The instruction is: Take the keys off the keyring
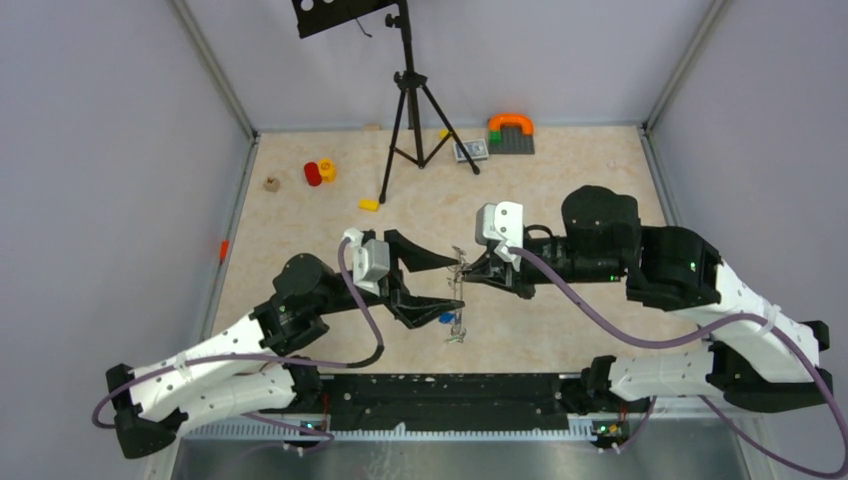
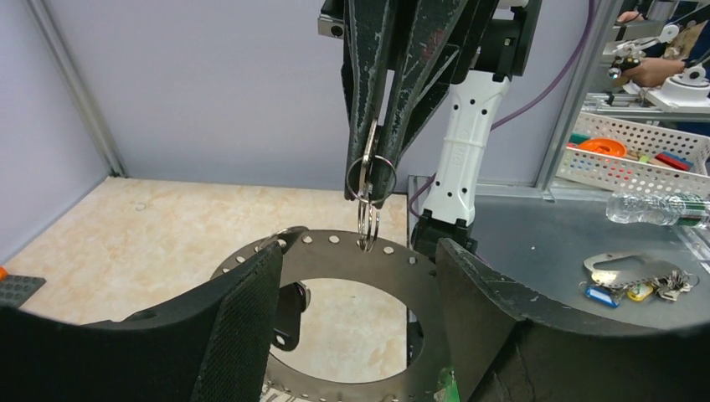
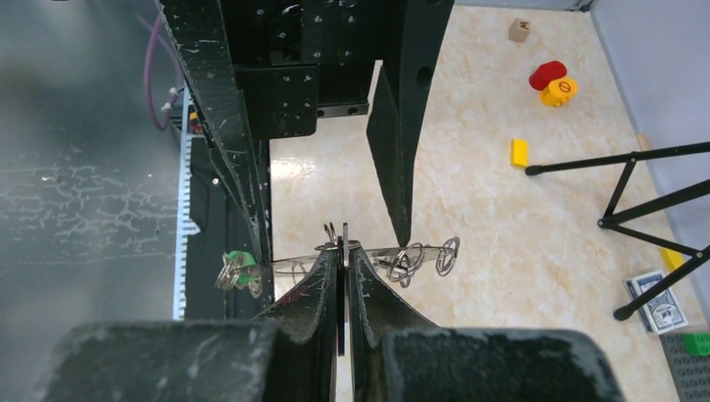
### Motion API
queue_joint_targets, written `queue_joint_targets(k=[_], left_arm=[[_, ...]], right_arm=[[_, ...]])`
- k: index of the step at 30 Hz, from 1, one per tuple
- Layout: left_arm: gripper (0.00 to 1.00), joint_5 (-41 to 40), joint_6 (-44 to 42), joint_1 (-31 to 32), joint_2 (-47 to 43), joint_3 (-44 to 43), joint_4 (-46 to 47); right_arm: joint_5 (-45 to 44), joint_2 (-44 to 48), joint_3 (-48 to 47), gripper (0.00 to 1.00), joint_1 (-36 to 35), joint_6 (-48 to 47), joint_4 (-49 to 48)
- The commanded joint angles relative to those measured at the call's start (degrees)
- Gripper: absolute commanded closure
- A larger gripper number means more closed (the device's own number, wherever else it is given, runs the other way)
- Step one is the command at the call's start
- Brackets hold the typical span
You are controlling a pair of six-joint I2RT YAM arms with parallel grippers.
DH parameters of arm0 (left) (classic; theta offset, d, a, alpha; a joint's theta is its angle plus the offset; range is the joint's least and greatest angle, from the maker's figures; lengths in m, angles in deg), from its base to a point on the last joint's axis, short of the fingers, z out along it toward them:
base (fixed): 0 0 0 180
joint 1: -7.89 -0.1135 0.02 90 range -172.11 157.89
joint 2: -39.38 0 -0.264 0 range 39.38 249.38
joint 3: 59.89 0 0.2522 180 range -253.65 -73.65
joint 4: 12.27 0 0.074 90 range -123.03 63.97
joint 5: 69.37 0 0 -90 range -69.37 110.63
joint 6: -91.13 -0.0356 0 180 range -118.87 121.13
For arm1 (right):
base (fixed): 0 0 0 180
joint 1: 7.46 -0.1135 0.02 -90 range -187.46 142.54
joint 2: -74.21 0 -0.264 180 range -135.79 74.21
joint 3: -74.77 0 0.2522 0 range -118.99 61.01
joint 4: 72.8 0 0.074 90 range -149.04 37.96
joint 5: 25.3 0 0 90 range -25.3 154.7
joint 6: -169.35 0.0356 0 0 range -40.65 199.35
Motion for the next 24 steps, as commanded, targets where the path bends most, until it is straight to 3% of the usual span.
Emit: queue_joint_targets(k=[1,7,16,19,24], left_arm=[[0.32,-0.02,-1.53,0.17,0.37,-3.15,1.38],[0.36,0.36,-1.78,0.18,0.25,-3.68,1.42],[0.58,0.86,-1.85,0.19,0.45,-3.93,0.47],[0.69,1.25,-2.04,0.17,0.66,-4.39,0.01],[0.98,1.82,-3.10,0.19,0.99,-5.08,-1.93]], right_arm=[[2.43,-0.05,-1.26,1.00,-0.40,0.28,-1.26],[2.53,-0.10,-1.05,1.00,-0.40,0.20,-1.22],[3.15,-0.44,-1.23,1.00,-0.40,0.19,-1.22],[3.34,-0.67,-1.23,1.00,-0.44,0.26,-1.19],[3.10,-0.47,-1.06,1.00,-0.46,0.28,-1.05]])
